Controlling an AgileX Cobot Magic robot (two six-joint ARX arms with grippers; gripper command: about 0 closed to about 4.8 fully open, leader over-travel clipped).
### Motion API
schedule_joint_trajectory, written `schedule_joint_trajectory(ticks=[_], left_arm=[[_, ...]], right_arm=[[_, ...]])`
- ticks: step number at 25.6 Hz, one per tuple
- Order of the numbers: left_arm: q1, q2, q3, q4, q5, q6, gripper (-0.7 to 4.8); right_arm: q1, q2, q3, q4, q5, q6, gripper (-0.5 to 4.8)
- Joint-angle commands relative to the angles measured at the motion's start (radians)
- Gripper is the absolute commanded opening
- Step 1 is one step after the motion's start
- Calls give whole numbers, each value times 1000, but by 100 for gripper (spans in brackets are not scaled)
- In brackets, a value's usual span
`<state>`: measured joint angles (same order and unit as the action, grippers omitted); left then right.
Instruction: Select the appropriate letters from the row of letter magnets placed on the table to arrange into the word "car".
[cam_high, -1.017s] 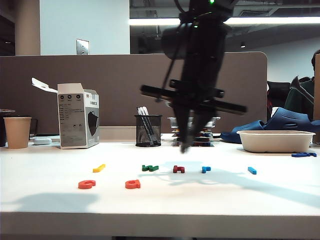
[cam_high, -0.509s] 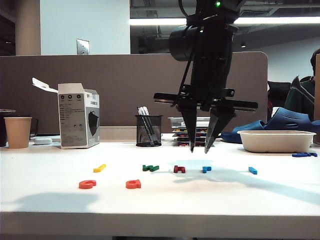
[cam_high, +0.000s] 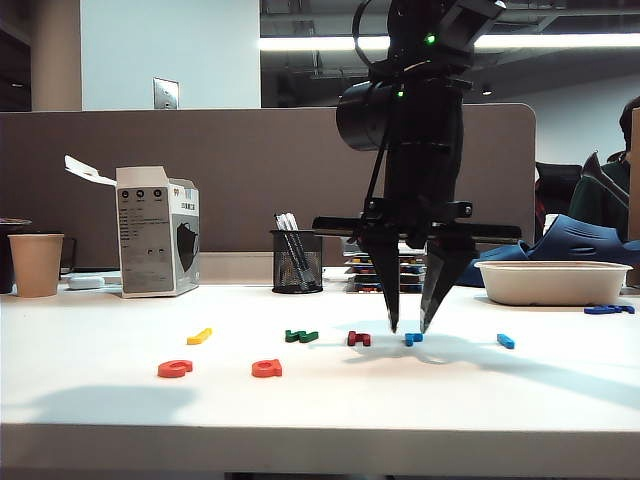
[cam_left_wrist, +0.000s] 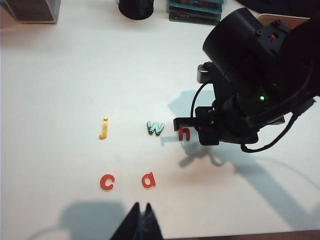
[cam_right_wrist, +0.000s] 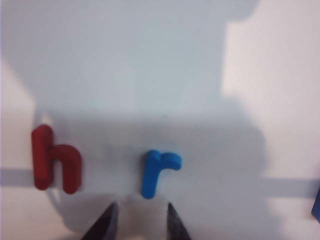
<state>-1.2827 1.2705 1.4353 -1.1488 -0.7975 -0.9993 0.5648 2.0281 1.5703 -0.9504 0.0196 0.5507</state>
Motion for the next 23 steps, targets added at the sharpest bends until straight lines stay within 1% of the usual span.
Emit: schedule_joint_trajectory(ticks=[1, 16, 19, 23], left_arm=[[0, -3, 2, -1, -10, 4, -5], [0, -3, 2, -1, -10, 4, -5], [0, -3, 2, -1, -11, 4, -5], [0, -3, 2, -1, -11, 4, -5]], right_arm=[[-13, 5, 3, 3, 5, 3, 121], [-16, 20, 3, 29, 0, 19, 117], [-16, 31, 3, 29, -23, 21, 117], [-16, 43, 2, 27, -24, 21, 117]])
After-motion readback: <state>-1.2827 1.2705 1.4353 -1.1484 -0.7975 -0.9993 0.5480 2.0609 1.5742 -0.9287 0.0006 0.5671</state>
